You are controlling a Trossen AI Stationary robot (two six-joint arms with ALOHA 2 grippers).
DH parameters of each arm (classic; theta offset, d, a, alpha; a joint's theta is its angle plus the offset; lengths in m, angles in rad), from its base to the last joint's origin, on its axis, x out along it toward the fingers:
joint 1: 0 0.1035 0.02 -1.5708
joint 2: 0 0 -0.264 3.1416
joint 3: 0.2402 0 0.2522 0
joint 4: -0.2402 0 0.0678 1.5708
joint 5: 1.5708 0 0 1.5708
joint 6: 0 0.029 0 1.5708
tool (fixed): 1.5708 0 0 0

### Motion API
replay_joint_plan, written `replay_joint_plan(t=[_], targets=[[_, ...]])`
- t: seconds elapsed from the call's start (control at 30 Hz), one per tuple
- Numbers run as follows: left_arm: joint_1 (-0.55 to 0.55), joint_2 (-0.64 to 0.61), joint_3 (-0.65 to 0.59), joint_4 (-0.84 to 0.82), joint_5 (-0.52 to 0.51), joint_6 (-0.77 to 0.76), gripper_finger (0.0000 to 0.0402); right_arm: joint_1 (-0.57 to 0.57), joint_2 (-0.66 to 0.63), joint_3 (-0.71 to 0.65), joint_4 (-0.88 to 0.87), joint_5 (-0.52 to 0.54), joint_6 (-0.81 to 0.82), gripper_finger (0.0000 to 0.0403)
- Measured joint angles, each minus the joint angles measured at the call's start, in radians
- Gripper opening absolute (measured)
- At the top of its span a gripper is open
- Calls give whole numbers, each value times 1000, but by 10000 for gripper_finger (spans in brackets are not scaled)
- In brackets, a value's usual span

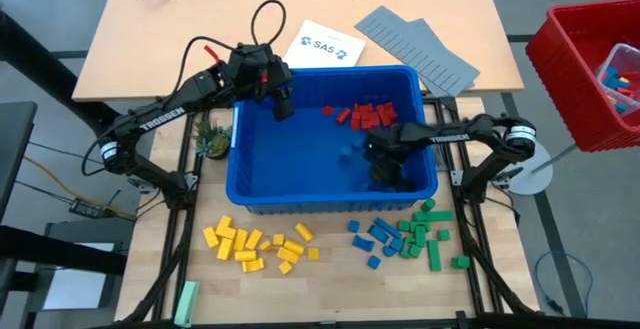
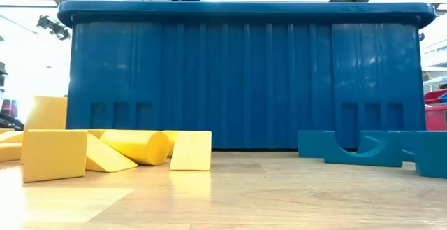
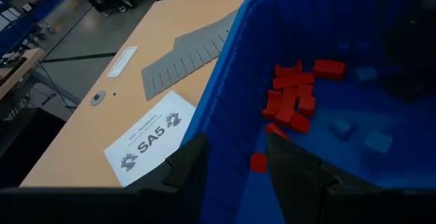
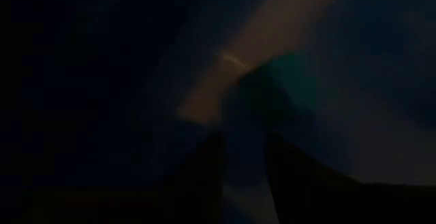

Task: Sort blocks
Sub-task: Remove the blue block from the blue bin

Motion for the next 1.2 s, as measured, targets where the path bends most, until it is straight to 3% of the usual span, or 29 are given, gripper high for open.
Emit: replay_joint_plan(t=[0.2,0.4,0.5,0.67,0.87,1.1,1.2], targets=[[0,0,0,-5,0,0,158,54,29,-88,148,-56,-109,53],[0,0,0,-3,0,0,158,104,68,-113,347,-203,-48,11],[0,0,0,-1,0,0,158,124,97,-119,457,-212,18,2],[0,0,0,1,-1,-3,158,120,158,-116,612,-113,202,4],[0,0,0,4,-1,-4,158,100,137,-116,612,-25,278,2],[0,0,0,4,-2,-4,158,6,99,-96,586,275,461,2],[0,0,0,2,-3,-11,158,-18,72,-68,544,358,564,1]])
